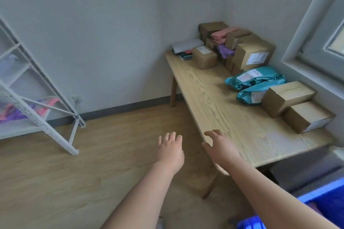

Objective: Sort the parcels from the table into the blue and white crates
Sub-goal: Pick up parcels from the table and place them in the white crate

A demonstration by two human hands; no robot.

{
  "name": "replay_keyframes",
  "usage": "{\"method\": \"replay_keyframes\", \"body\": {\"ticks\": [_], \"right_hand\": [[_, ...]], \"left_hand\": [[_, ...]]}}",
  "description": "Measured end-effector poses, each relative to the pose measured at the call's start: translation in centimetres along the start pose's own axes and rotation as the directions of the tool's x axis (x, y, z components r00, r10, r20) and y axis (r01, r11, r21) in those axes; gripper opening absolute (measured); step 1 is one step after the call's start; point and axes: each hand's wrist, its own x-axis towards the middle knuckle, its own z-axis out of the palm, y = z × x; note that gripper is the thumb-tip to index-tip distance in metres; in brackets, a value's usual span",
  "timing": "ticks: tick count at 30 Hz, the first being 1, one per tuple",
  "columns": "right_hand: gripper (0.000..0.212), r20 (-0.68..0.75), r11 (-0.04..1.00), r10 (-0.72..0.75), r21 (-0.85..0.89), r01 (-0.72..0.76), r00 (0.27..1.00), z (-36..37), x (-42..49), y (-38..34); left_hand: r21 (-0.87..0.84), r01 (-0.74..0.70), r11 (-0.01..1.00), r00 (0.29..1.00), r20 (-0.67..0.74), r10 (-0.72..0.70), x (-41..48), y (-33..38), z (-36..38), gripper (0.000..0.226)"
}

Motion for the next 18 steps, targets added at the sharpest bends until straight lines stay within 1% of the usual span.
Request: {"method": "replay_keyframes", "body": {"ticks": [2,4,8,10,12,16,18], "right_hand": [[0.047,-0.016,1.0,0.004,-0.015,-0.004,1.0,0.1,4.2,-1.6],[0.047,-0.039,0.999,0.048,-0.014,-0.049,0.998,0.4,8.2,-2.8],[0.049,-0.013,0.992,0.126,-0.007,-0.126,0.992,0.5,14.5,-4.5],[0.05,-0.042,0.985,0.17,0.021,-0.169,0.985,0.4,18.0,-5.4],[0.051,-0.076,0.982,0.19,0.039,-0.187,0.979,0.2,20.4,-6.2],[0.051,-0.088,0.972,0.234,0.044,-0.231,0.968,-0.2,25.0,-6.8],[0.051,-0.106,0.963,0.267,0.058,-0.262,0.958,-0.6,29.0,-6.4]], "left_hand": [[0.007,-0.035,0.999,0.999,-0.004,0.036,4.2,-2.0,-0.8,0.052],[0.012,-0.066,0.998,0.998,-0.005,0.066,8.4,-4.0,-1.8,0.053],[0.03,-0.13,0.991,0.991,0.028,0.129,15.1,-7.4,-4.1,0.054],[0.064,-0.188,0.98,0.982,0.039,0.186,19.2,-9.1,-5.6,0.055],[0.084,-0.215,0.973,0.976,0.04,0.212,22.5,-9.9,-6.9,0.055],[0.041,-0.259,0.965,0.966,0.035,0.258,28.9,-10.3,-8.8,0.053],[0.04,-0.308,0.951,0.951,0.032,0.307,33.4,-10.3,-9.3,0.053]]}}
